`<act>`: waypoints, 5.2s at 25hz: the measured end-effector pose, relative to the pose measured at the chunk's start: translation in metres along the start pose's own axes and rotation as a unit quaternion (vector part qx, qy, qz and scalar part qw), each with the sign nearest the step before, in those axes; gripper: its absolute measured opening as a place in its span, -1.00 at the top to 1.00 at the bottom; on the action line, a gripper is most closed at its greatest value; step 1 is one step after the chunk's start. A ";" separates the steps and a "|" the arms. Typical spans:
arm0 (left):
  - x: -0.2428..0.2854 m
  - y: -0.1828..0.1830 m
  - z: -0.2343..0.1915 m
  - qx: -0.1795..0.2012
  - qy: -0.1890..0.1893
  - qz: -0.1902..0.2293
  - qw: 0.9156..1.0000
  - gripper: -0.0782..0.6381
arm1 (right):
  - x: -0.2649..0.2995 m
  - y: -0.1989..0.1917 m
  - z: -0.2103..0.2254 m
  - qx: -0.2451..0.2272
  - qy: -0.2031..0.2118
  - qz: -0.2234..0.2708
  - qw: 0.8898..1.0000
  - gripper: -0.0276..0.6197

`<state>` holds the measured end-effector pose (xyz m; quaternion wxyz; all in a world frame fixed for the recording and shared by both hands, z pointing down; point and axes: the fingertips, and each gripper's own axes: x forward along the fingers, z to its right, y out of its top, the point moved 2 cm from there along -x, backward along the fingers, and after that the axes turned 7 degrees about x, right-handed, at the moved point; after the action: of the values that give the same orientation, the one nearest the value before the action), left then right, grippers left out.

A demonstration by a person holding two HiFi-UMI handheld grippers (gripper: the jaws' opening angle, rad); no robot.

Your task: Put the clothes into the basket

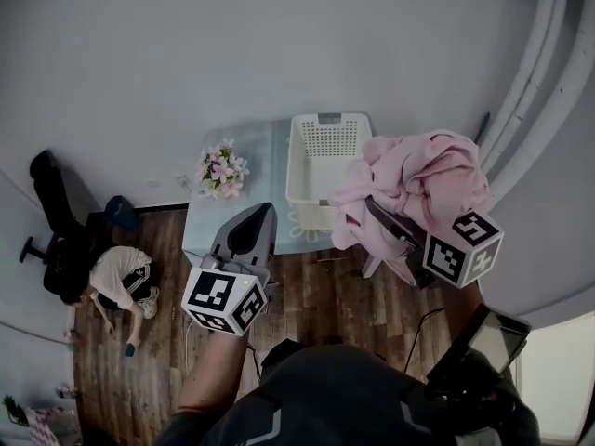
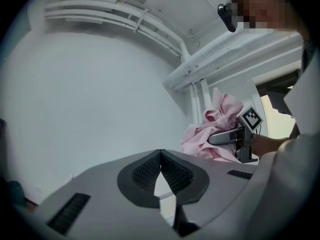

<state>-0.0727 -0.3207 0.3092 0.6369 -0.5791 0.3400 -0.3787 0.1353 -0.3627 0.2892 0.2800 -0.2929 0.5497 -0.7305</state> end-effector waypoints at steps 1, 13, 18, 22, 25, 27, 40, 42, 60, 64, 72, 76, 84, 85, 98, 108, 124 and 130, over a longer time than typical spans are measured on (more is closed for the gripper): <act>0.005 0.000 -0.002 0.000 0.001 -0.003 1.000 0.76 | 0.006 0.003 0.006 -0.004 0.002 -0.002 1.000 -0.31; 0.066 -0.015 -0.059 -0.001 -0.013 -0.014 1.000 0.76 | 0.104 0.012 0.042 -0.092 0.027 -0.073 0.993 -0.31; 0.101 -0.019 -0.100 0.001 -0.032 -0.009 0.999 0.76 | 0.160 -0.001 0.055 -0.129 0.033 -0.122 0.984 -0.31; 0.128 -0.035 -0.126 -0.002 -0.045 -0.019 0.999 0.76 | 0.204 -0.021 0.071 -0.151 0.040 -0.161 0.974 -0.31; 0.147 -0.047 -0.140 -0.012 -0.061 -0.030 0.998 0.76 | 0.231 -0.043 0.084 -0.163 0.044 -0.200 0.965 -0.30; 0.157 -0.056 -0.147 -0.015 -0.069 -0.036 0.997 0.76 | 0.245 -0.061 0.093 -0.174 0.046 -0.230 0.956 -0.29; 0.202 -0.132 -0.176 -0.035 -0.094 -0.084 0.991 0.76 | 0.294 -0.175 0.111 -0.226 0.111 -0.391 0.886 -0.28; 0.205 -0.142 -0.180 -0.038 -0.094 -0.089 0.991 0.76 | 0.299 -0.192 0.112 -0.238 0.122 -0.413 0.871 -0.28; 0.211 -0.193 -0.197 -0.041 -0.105 -0.130 0.985 0.76 | 0.308 -0.316 0.132 -0.291 0.183 -0.539 0.769 -0.28; 0.216 -0.198 -0.197 -0.042 -0.112 -0.134 0.984 0.76 | 0.307 -0.334 0.134 -0.300 0.193 -0.553 0.753 -0.28; 0.222 -0.206 -0.194 -0.050 -0.118 -0.140 0.982 0.76 | 0.309 -0.353 0.133 -0.306 0.202 -0.569 0.736 -0.28; 0.222 -0.207 -0.194 -0.052 -0.119 -0.141 0.981 0.76 | 0.309 -0.355 0.133 -0.306 0.202 -0.571 0.735 -0.29; 0.221 -0.204 -0.192 -0.052 -0.121 -0.135 0.982 0.76 | 0.309 -0.356 0.133 -0.311 0.196 -0.567 0.737 -0.29; 0.220 -0.203 -0.192 -0.051 -0.121 -0.134 0.982 0.76 | 0.309 -0.356 0.133 -0.311 0.194 -0.567 0.738 -0.29; 0.206 -0.172 -0.181 -0.038 -0.112 -0.106 0.987 0.76 | 0.303 -0.295 0.136 -0.287 0.164 -0.554 0.764 -0.42; 0.186 -0.121 -0.164 -0.026 -0.073 -0.065 0.995 0.76 | 0.291 -0.173 0.125 -0.272 0.110 -0.399 0.869 -0.42; 0.129 -0.067 -0.086 -0.009 -0.038 -0.033 0.999 0.76 | 0.178 -0.033 0.064 -0.134 0.070 -0.106 0.983 -0.19; 0.107 -0.054 -0.056 0.001 -0.024 -0.038 0.999 0.76 | 0.128 -0.025 0.044 -0.128 0.058 -0.070 0.988 0.15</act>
<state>-0.0750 -0.4434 0.3577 0.6304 -0.6004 0.3016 -0.3889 0.0800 -0.4784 0.3384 0.1557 -0.3210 0.6324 -0.6876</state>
